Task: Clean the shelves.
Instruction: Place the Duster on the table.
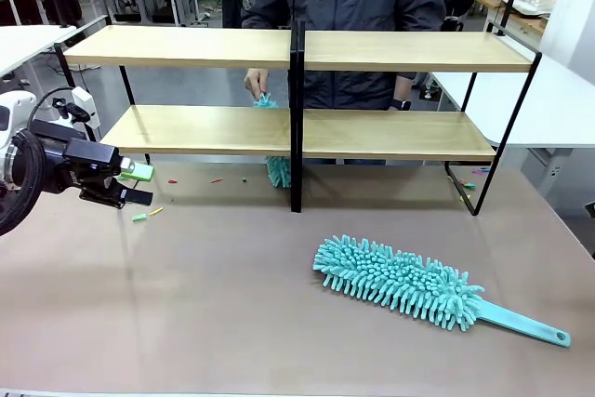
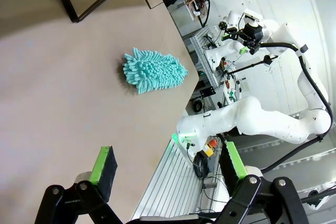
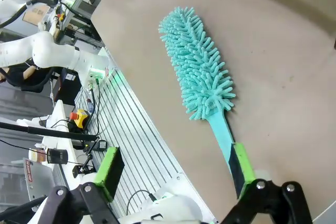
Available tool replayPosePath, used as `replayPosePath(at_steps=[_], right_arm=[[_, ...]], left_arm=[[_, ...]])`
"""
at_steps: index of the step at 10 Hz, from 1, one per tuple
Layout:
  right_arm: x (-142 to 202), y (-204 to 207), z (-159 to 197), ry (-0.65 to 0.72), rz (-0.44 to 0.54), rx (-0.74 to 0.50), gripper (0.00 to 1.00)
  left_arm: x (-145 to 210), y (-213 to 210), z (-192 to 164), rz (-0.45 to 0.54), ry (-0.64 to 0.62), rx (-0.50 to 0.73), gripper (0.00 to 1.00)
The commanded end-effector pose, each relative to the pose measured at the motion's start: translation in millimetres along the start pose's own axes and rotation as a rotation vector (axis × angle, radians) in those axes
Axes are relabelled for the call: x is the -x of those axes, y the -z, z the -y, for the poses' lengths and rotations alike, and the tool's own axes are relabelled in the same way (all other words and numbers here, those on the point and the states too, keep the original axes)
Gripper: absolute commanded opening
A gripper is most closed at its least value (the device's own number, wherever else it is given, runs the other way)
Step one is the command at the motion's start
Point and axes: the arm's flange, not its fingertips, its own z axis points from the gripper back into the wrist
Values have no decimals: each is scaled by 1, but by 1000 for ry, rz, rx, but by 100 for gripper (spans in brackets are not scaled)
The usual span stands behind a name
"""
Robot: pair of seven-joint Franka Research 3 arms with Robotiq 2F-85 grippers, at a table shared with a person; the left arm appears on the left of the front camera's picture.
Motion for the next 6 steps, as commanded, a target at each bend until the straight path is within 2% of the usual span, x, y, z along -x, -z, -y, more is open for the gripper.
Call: replayPosePath(at_steps=[1, 6], right_arm=[[-1, 0, 1, -16, 10, 1, 100], [-1, 0, 1, -16, 10, 1, 100]], left_arm=[[-1, 2, 2, 22, 12, 22, 100], [-1, 2, 2, 22, 12, 22, 100]])
